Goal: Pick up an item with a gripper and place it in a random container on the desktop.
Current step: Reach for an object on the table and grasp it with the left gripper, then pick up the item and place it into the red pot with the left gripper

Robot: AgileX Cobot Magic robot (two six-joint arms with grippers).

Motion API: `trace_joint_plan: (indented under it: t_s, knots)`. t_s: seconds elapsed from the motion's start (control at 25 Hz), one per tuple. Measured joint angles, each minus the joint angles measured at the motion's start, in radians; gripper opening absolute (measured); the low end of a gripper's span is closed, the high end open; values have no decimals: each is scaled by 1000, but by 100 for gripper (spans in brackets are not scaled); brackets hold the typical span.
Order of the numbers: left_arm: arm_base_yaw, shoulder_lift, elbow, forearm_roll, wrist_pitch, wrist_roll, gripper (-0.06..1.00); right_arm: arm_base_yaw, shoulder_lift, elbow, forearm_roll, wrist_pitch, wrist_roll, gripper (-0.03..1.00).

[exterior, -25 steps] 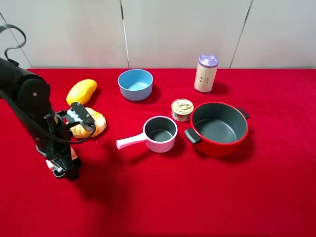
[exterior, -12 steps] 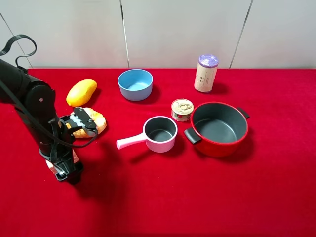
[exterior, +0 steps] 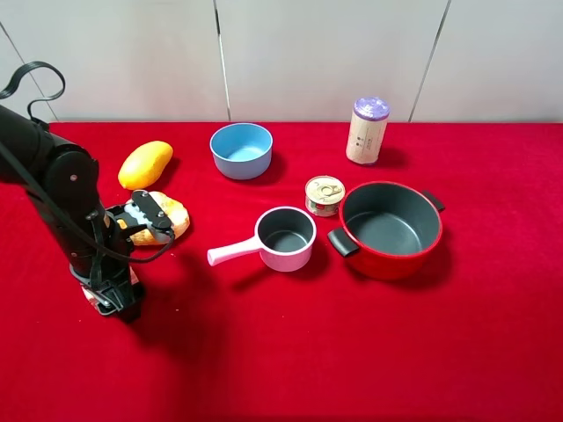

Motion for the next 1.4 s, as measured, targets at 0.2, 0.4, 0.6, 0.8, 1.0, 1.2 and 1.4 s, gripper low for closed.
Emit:
trace_joint_plan:
  t_s: [0.2, 0.4, 0.6, 0.8, 1.0, 1.2, 1.4]
  knots:
    - [0, 0, 0, 0, -2, 0, 59, 0, 0, 0, 0, 0, 0, 69]
    - [0, 0, 0, 0, -4, 0, 42, 0, 0, 0, 0, 0, 0, 69]
    - [0, 0, 0, 0, -4, 0, 28, 0, 0, 0, 0, 0, 0, 69]
    - [0, 0, 0, 0, 0, 0, 27, 0, 0, 0, 0, 0, 0, 69]
    - [0, 0, 0, 0, 5, 0, 26, 0, 0, 0, 0, 0, 0, 69]
    - [0, 0, 0, 0, 8, 0, 26, 0, 0, 0, 0, 0, 0, 69]
    - [0, 1, -23, 0, 81, 0, 26, 0, 0, 0, 0, 0, 0, 69]
